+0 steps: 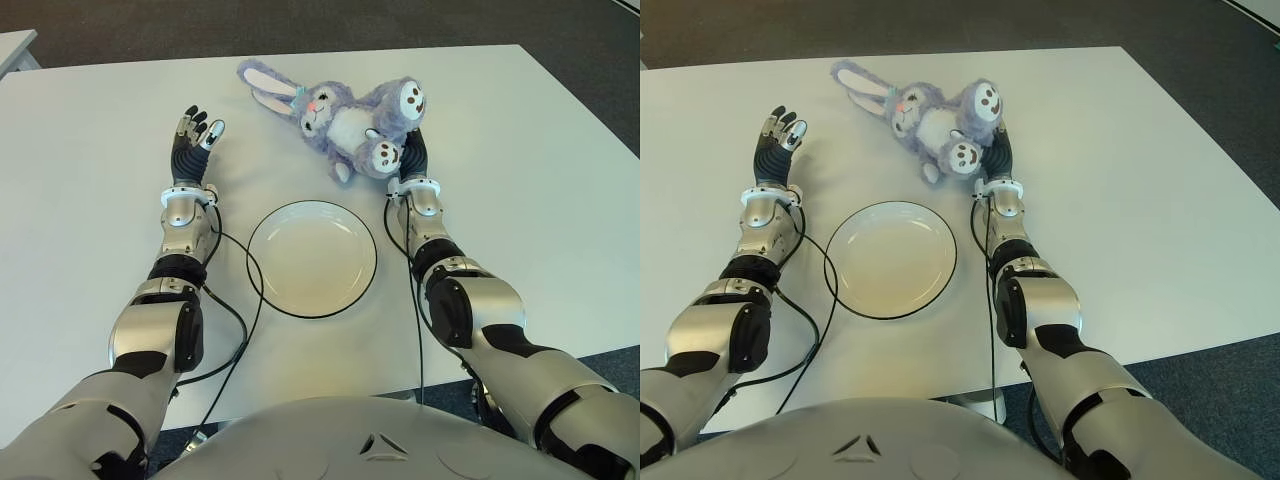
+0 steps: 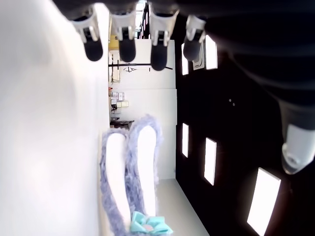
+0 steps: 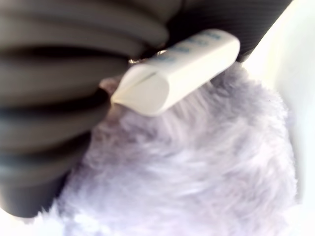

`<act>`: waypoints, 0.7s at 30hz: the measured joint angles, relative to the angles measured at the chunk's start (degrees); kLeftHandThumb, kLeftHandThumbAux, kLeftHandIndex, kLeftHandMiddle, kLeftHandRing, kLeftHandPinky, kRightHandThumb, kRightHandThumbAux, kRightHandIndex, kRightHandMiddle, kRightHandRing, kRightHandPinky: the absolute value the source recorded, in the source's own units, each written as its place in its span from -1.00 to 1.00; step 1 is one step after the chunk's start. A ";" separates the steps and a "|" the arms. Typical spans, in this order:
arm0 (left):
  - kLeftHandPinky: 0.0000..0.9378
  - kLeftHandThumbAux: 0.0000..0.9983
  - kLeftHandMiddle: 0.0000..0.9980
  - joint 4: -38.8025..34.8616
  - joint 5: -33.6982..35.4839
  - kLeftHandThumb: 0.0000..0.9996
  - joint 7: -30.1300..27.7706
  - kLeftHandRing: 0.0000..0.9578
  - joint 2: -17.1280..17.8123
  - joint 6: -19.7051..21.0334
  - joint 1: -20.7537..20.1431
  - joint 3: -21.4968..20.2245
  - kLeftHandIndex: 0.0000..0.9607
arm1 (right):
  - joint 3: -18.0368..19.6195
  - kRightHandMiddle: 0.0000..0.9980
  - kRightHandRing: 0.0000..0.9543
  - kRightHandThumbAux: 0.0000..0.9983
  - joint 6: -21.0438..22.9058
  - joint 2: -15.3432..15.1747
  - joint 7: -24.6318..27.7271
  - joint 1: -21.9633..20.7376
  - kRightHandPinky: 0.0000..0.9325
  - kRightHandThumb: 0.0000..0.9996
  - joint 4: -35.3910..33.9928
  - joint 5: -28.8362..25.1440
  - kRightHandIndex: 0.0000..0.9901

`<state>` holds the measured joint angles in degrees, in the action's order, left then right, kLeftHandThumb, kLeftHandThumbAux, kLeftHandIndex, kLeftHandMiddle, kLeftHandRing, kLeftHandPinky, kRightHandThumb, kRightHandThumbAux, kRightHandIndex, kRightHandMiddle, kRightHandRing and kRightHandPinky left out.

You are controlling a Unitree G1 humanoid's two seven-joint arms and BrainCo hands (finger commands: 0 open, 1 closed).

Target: Put the doll into the plate.

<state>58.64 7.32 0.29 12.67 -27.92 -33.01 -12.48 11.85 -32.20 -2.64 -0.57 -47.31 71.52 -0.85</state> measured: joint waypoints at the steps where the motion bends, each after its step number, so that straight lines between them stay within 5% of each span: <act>1: -1.00 0.03 -0.79 0.00 0.00 -1.00 0.00 -0.89 0.00 0.00 -0.01 -0.01 -0.93 | 0.00 -0.84 -0.80 0.52 0.00 0.00 -0.02 0.00 -0.71 -0.87 0.00 0.00 -0.90; 9: -1.00 0.03 -0.77 -0.02 0.02 -1.00 0.00 -0.87 0.00 0.01 -0.08 -0.08 -0.94 | -0.06 -0.79 -0.75 0.54 -0.33 0.04 -1.00 0.00 -0.67 -0.68 -0.04 0.08 -0.85; 21: -1.00 0.02 -0.76 -0.01 0.00 -1.00 0.01 -0.86 -0.01 0.00 -0.07 -0.10 -0.94 | 0.31 -0.63 -0.59 0.48 -1.22 0.39 -2.67 0.02 -0.47 -0.15 -0.19 -0.01 -0.72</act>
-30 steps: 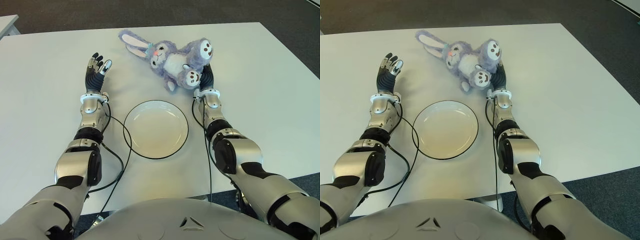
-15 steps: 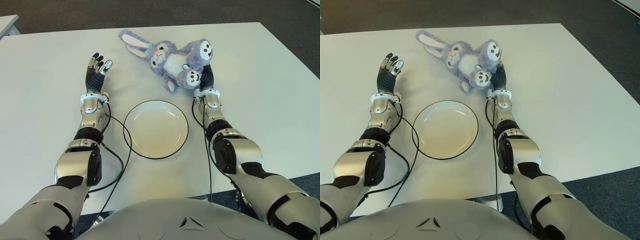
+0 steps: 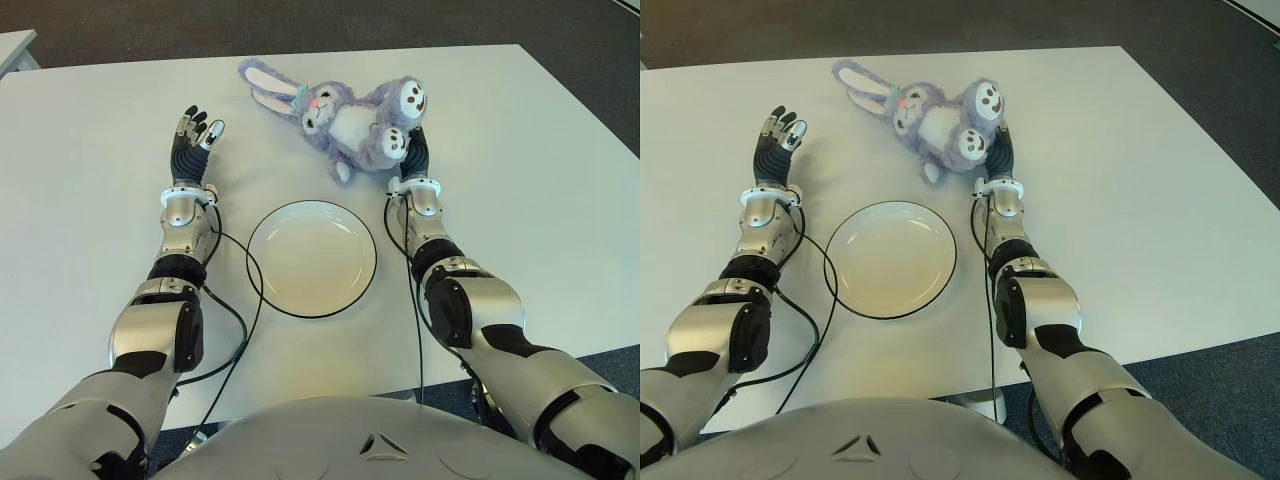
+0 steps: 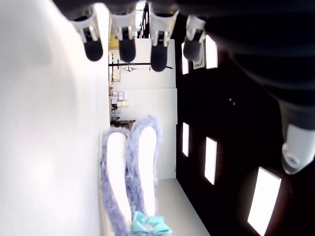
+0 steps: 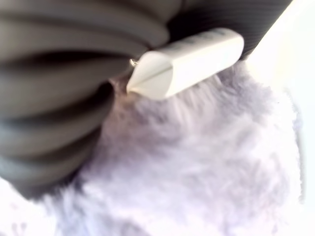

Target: Put the doll into the plate.

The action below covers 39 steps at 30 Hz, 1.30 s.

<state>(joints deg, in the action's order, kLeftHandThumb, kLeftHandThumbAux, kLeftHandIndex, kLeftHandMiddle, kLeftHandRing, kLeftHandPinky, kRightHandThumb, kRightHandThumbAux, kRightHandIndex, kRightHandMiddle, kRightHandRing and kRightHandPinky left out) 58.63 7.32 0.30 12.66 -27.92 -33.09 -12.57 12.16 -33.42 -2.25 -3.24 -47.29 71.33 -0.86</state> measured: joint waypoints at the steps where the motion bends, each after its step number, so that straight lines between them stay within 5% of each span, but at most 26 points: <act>1: -1.00 0.03 -0.76 0.00 0.00 -1.00 0.00 -0.86 0.00 0.00 0.00 0.00 -0.94 | 0.12 -0.59 -0.55 0.48 -0.07 0.04 -0.08 0.00 -0.42 -0.07 -0.01 -0.03 -0.67; 6: -1.00 0.03 -0.76 0.01 0.00 -1.00 0.00 -0.86 -0.01 0.00 -0.09 -0.02 -0.94 | 0.52 -0.52 -0.46 0.46 -0.18 0.33 -0.53 -0.01 -0.32 0.06 -0.04 -0.30 -0.58; 7: -1.00 0.03 -0.76 0.01 0.01 -1.00 0.00 -0.87 -0.02 0.00 -0.09 -0.03 -0.94 | 0.60 -0.49 -0.43 0.46 -0.21 0.40 -0.61 -0.02 -0.28 0.30 -0.04 -0.35 -0.29; 9: -1.00 0.04 -0.76 0.01 0.01 -1.00 0.00 -0.87 -0.02 0.00 -0.10 -0.04 -0.94 | 0.73 -0.47 -0.40 0.46 -0.24 0.47 -0.80 -0.02 -0.27 0.38 -0.08 -0.48 -0.21; 27: -1.00 0.00 -0.77 0.02 -0.06 -1.00 0.00 -0.88 0.09 -0.01 -0.07 -0.04 -0.95 | 1.82 -0.19 -0.13 0.44 -1.47 0.94 -3.13 -0.02 -0.13 0.40 -0.47 -1.01 -0.16; 32: -1.00 0.01 -0.77 0.05 -0.09 -1.00 0.00 -0.88 0.09 -0.01 -0.08 -0.04 -0.95 | 2.03 -0.11 -0.04 0.44 -1.93 1.05 -3.37 -0.02 0.02 0.40 -0.54 -1.17 -0.15; 39: -1.00 0.03 -0.75 0.09 -0.04 -1.00 0.00 -0.86 0.07 -0.01 -0.20 -0.10 -0.95 | 2.44 0.26 0.34 0.43 -2.76 1.09 -3.47 -0.03 0.37 0.41 -0.57 -1.40 -0.14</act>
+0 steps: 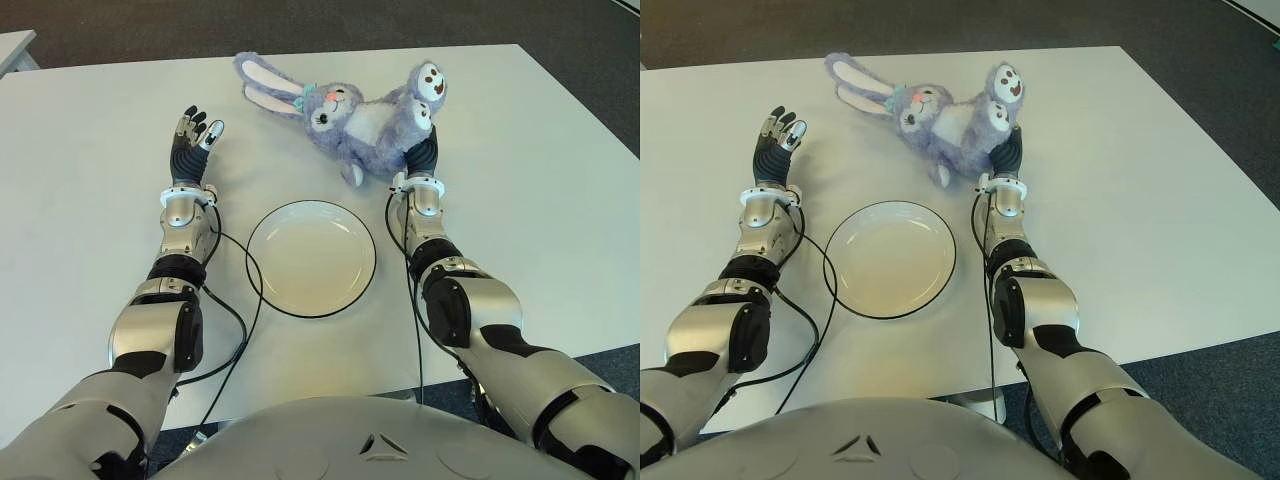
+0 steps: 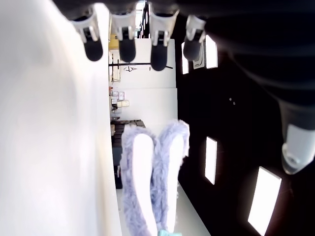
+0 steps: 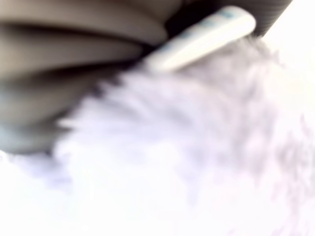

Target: Put the doll into the plate.

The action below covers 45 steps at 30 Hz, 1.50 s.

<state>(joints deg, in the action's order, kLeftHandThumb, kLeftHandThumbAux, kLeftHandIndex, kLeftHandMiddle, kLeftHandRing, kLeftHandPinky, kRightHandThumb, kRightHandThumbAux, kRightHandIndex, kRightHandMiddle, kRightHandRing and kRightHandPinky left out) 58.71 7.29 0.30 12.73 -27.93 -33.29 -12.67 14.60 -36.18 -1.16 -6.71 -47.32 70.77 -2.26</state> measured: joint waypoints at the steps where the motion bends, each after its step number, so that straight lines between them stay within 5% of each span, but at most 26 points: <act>1: -1.00 0.03 -0.75 0.00 0.02 -1.00 0.00 -0.86 0.00 0.00 -0.03 -0.01 -0.94 | 0.01 0.30 0.37 0.43 -0.19 0.00 0.00 0.00 0.40 0.41 0.00 -0.01 -0.13; 11: -1.00 0.01 -0.77 -0.02 -0.03 -1.00 0.00 -0.88 0.00 0.00 0.05 0.03 -0.96 | 0.17 0.56 0.65 0.42 -1.74 0.00 -0.16 0.00 0.73 0.42 0.04 -0.01 -0.12; 45: -1.00 0.03 -0.77 0.00 -0.06 -1.00 0.01 -0.88 -0.01 0.00 0.08 0.03 -0.97 | 3.02 0.69 0.83 0.42 0.44 0.98 -6.11 -0.39 0.84 0.43 -0.20 -2.42 -0.12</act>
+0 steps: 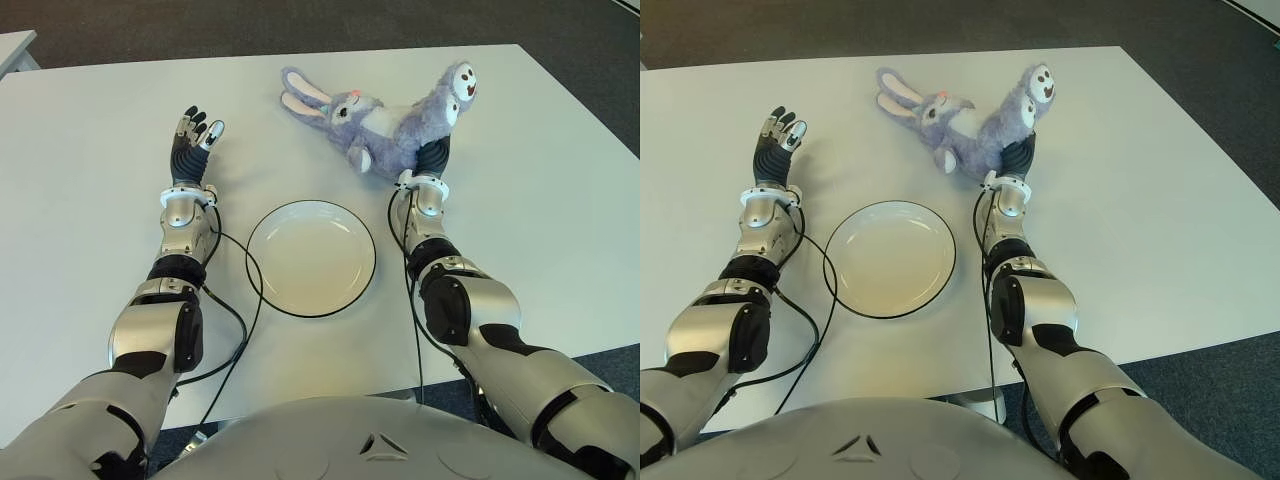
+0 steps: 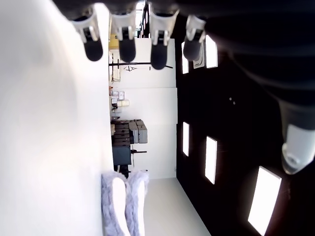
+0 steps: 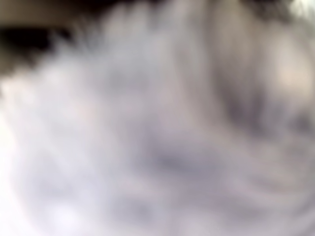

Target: Put the doll into the plate.

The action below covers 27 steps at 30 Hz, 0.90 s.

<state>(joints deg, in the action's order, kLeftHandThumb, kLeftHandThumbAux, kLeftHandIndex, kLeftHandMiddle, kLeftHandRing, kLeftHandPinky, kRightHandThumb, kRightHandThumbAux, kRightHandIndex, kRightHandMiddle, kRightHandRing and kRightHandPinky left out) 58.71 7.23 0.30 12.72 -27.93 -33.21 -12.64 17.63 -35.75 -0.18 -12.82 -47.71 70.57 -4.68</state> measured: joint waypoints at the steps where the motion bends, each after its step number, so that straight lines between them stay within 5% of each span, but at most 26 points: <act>1: -1.00 0.03 -0.77 0.00 0.00 -1.00 0.00 -0.87 0.00 0.00 -0.01 0.00 -0.96 | 0.00 0.68 0.82 0.42 0.00 0.01 -0.08 0.00 0.84 0.42 -0.02 0.00 -0.12; 27: -1.00 0.03 -0.77 2.44 -0.05 -1.00 0.00 -0.85 -0.01 -0.31 -1.46 -0.01 -0.92 | 1.55 0.63 0.77 0.41 0.51 -0.20 0.71 -0.21 0.81 0.45 -0.22 -2.44 -0.12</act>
<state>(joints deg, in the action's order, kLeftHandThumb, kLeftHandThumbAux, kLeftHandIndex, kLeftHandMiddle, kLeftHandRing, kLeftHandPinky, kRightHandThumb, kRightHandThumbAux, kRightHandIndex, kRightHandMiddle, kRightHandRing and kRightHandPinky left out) 61.15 7.17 0.30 12.72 -28.24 -34.67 -12.65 19.17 -35.24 -0.39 -12.11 -47.92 70.35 -7.12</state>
